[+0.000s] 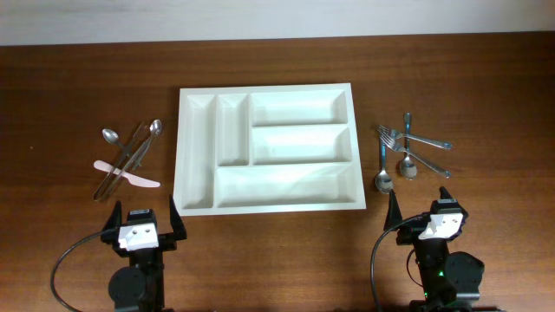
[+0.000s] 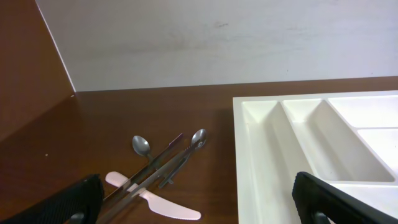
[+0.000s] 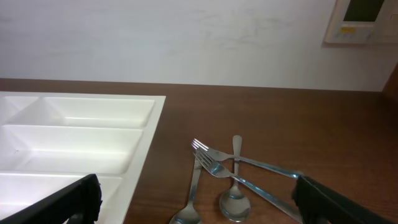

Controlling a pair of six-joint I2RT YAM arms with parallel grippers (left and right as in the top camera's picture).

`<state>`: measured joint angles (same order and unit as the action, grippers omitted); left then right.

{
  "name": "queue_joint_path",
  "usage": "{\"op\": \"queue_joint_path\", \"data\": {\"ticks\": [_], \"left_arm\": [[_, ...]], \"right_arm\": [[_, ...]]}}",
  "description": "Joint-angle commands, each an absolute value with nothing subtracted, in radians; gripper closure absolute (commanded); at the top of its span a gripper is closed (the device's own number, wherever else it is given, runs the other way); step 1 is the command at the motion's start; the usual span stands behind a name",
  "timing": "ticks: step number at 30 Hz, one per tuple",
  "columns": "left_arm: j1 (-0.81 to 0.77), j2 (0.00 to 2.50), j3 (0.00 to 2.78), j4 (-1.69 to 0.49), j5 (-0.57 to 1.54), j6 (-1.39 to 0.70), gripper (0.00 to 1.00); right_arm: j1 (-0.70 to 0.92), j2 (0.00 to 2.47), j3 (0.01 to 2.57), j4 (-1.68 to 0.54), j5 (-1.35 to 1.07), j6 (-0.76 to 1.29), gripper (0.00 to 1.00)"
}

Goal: Pack container

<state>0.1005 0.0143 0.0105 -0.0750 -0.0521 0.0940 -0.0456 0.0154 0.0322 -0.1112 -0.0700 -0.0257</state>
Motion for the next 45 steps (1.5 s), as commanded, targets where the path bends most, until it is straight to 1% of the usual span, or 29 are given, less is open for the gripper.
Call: {"op": "queue_joint_path", "data": {"ticks": [1, 42, 45], "left_arm": [[0.106, 0.005, 0.009, -0.080, -0.041, 0.104, 0.01], [0.106, 0.005, 0.009, -0.080, -0.041, 0.104, 0.01], [0.106, 0.005, 0.009, -0.080, -0.041, 0.104, 0.01]], "right_arm": [[-0.040, 0.004, 0.022, -0.108, -0.072, -0.019, 0.01], [-0.040, 0.004, 0.022, -0.095, -0.049, -0.018, 0.01], [-0.040, 0.004, 0.022, -0.094, -0.056, 0.071, 0.01]]}}
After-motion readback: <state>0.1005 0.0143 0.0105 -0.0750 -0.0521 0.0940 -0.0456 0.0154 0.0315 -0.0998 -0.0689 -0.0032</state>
